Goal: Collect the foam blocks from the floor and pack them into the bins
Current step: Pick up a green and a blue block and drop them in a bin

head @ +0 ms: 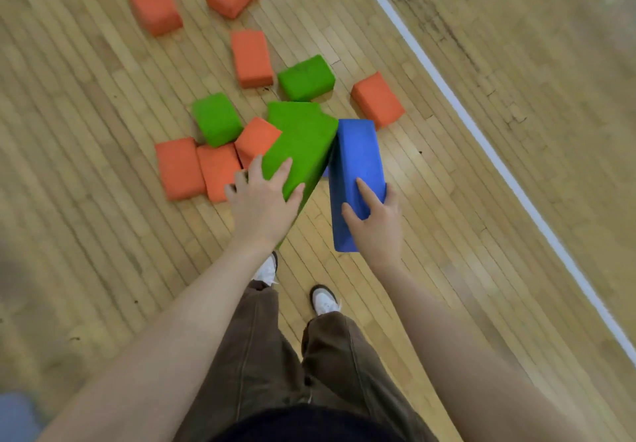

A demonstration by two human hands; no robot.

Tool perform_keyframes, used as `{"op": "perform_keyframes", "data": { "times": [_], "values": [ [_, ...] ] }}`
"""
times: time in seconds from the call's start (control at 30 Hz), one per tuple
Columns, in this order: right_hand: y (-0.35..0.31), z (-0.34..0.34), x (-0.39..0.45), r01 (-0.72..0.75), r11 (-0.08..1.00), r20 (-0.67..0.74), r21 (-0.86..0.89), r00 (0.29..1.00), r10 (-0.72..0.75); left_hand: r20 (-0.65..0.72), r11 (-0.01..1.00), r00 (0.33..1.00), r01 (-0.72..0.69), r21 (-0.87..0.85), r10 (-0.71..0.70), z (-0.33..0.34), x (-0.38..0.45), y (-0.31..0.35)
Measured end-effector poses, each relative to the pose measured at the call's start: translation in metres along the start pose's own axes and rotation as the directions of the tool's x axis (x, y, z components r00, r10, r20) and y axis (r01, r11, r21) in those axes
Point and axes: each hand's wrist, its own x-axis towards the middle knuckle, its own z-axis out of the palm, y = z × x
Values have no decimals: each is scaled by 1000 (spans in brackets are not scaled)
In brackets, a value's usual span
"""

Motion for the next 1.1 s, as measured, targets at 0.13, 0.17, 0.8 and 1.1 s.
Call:
{"op": "perform_keyframes", "data": {
  "times": [0.13,0.17,0.8,1.1],
  "values": [
    [8,4,-21,180,981,108,-67,979,-173,-78,975,973,215,-54,-219,3,-60,-21],
    [10,8,-27,242,968,151,-71,962,-229,-99,959,955,274,-67,-279,5,-78,-26],
    [-128,161,-328,903,355,800,244,20,-600,38,-180,-188,840,-512,-982,58,-481,-138],
    [-170,261,-500,896,228,814,382,-209,-541,91,-380,-399,743,-551,-912,49,-598,-237]
  ]
}}
